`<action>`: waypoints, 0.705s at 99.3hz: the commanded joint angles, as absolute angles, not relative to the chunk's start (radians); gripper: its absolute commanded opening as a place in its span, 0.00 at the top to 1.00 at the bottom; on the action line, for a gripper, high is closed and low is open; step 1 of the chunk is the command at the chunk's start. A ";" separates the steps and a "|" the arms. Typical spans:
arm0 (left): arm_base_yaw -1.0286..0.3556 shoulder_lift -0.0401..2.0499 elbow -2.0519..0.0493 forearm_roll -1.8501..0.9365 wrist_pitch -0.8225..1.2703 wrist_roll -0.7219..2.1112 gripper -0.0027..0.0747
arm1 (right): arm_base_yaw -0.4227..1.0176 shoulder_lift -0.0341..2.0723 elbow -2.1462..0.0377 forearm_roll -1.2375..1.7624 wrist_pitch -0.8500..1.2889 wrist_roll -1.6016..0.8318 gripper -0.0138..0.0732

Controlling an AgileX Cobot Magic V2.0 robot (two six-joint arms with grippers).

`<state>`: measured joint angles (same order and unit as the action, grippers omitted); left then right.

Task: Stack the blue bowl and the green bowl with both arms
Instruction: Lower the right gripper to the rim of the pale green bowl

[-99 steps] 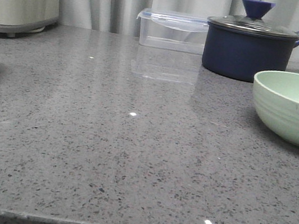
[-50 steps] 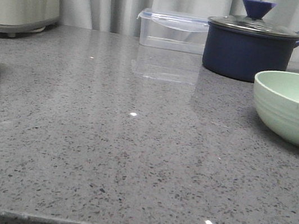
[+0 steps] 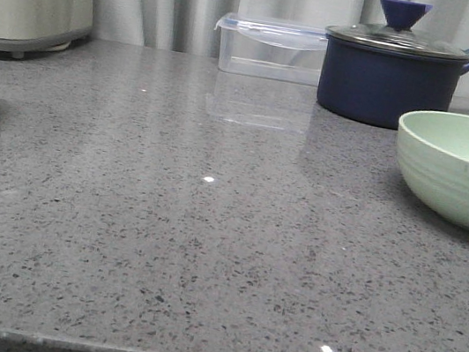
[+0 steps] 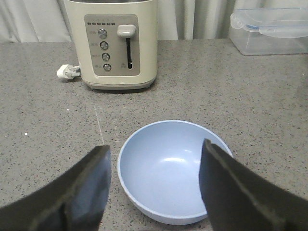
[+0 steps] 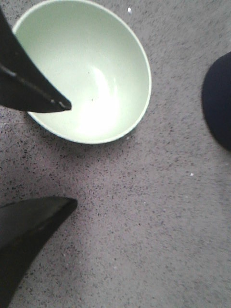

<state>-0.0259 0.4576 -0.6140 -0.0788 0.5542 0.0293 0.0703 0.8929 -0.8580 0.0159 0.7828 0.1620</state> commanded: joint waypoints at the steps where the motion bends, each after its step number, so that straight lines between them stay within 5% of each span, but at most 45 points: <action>1: -0.026 0.471 -0.648 -0.090 0.475 0.019 0.44 | 0.072 0.966 -0.943 0.021 0.777 0.165 0.37; 70: -0.026 0.471 -0.648 -0.082 0.475 0.019 0.44 | 0.072 1.363 -1.093 0.065 0.896 0.165 0.37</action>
<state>-0.0259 0.4576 -0.6140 -0.0788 0.5542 0.0293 0.0703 1.3765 -1.0577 0.0594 0.9184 0.1649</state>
